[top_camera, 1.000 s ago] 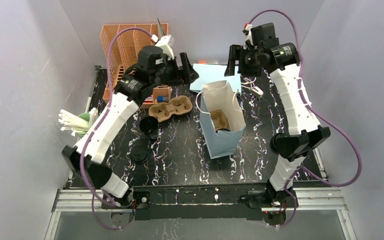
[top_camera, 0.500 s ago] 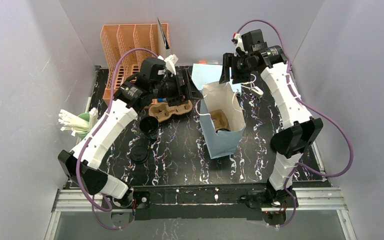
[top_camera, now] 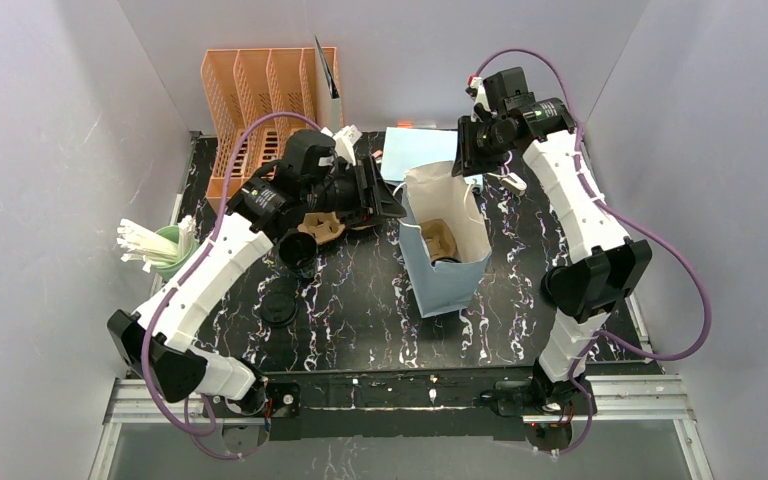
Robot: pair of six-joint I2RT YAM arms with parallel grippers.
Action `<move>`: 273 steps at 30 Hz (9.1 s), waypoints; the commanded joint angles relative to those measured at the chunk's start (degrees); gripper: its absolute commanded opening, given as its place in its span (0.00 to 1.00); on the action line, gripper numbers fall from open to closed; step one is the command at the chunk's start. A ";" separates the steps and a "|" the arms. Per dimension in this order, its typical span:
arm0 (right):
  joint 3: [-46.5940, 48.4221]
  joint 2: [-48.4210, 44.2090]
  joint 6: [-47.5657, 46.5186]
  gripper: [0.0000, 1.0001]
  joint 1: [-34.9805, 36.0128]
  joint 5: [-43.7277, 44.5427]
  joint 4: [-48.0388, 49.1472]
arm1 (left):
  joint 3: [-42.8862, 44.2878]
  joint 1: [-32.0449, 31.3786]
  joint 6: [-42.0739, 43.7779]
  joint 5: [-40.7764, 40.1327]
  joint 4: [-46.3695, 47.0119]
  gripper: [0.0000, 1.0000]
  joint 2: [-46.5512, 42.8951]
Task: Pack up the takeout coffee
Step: Adjust the takeout bag at the center of the board, then pick up the coffee cup.
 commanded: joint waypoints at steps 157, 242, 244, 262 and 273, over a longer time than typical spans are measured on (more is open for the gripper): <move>-16.36 4.18 13.41 0.53 37.01 19.93 31.10 | -25.57 24.52 -0.84 -38.86 -14.31 0.57 -20.59; -15.87 9.57 19.37 0.41 37.89 21.19 39.25 | -34.16 24.43 2.39 -24.44 -1.51 0.00 -15.39; -15.44 9.91 19.37 0.41 37.86 20.74 38.99 | -34.02 24.43 2.27 -22.69 -1.43 0.00 -15.61; -10.27 13.17 19.64 0.36 37.83 18.46 33.83 | -29.47 24.38 3.32 -24.35 -4.61 0.00 -18.46; -8.38 9.50 19.18 0.35 37.91 16.89 32.98 | -27.08 24.35 2.51 -19.99 -4.75 0.00 -21.41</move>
